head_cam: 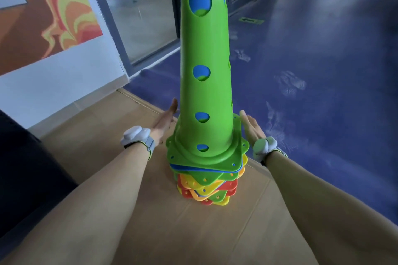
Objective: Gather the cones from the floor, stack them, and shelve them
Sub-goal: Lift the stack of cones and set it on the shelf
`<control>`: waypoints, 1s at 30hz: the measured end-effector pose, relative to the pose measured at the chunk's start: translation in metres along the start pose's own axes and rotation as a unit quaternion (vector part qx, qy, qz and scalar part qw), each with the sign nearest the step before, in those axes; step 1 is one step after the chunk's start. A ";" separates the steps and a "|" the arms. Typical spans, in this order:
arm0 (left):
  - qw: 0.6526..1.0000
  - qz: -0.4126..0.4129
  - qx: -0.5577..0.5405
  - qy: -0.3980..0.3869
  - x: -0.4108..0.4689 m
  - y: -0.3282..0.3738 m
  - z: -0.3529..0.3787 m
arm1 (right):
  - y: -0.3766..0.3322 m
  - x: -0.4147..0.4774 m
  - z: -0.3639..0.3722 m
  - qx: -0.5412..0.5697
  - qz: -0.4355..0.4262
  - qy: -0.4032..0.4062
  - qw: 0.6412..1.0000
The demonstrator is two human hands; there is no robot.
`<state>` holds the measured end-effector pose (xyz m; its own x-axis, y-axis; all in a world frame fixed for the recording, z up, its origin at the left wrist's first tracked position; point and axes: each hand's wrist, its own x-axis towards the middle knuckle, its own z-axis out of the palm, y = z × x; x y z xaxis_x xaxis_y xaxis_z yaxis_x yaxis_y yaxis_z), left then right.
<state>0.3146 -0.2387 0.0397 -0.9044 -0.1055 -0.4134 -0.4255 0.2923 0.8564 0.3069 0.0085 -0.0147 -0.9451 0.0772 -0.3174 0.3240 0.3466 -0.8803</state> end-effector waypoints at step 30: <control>0.933 -0.066 -0.313 -0.164 0.054 -0.091 0.012 | 0.087 0.030 0.020 0.224 0.200 -0.159 0.941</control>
<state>0.3048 -0.2597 -0.0637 -0.8285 0.2250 -0.5128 -0.5599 -0.3254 0.7620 0.3073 0.0226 -0.1084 -0.7063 -0.1895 -0.6821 0.7039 -0.0847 -0.7053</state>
